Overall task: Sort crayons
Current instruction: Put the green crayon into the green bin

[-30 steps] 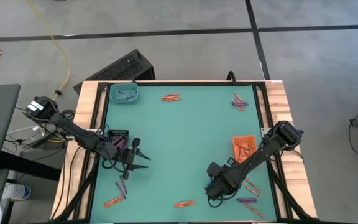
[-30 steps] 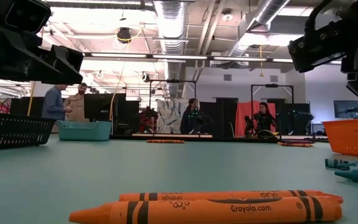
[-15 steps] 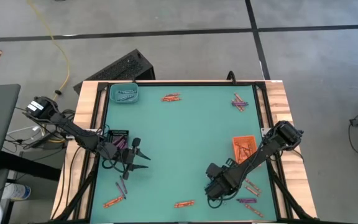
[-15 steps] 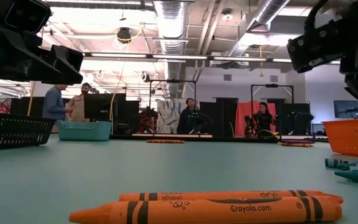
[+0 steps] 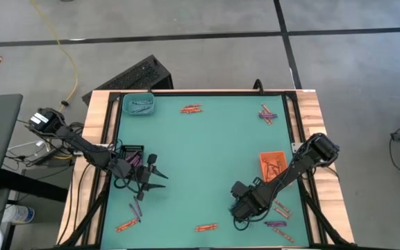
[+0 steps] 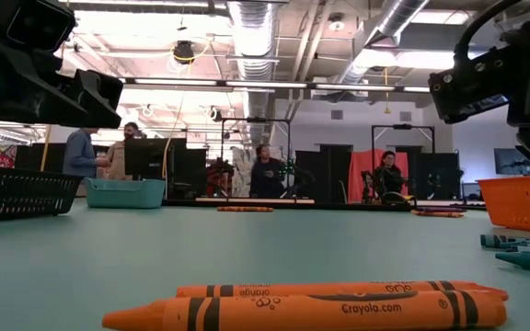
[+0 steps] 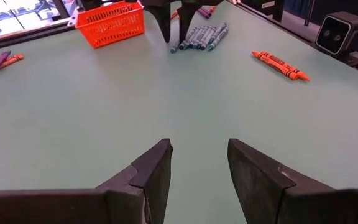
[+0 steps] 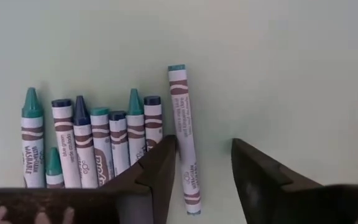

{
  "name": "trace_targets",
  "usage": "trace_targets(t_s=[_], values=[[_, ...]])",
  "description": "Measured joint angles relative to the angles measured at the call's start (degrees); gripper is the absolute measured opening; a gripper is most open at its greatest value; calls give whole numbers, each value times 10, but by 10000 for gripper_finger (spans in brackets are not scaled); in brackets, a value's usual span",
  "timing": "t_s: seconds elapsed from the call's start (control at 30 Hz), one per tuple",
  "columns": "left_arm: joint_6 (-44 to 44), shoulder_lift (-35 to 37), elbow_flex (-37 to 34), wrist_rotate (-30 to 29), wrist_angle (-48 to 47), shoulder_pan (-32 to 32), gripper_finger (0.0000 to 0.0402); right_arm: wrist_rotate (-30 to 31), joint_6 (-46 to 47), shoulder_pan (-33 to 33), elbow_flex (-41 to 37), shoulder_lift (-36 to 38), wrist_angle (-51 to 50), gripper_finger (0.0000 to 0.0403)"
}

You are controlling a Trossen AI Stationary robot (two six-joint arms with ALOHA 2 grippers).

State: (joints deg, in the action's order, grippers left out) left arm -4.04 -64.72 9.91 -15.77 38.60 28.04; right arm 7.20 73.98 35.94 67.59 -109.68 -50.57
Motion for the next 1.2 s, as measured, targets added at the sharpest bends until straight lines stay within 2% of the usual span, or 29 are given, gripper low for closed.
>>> trace_targets(t_s=[0.6,0.83,1.07,1.2], values=[[9,0,0,0,-1,0,148,4,-47,0,7,-2,-3,10],[1,0,0,-15,19,0,148,29,-80,-8,49,-7,-55,5],[-60,0,0,-50,68,-3,148,70,-105,-13,81,-7,-95,4],[-98,0,0,-62,103,-25,148,111,-126,-17,90,-6,-94,4]])
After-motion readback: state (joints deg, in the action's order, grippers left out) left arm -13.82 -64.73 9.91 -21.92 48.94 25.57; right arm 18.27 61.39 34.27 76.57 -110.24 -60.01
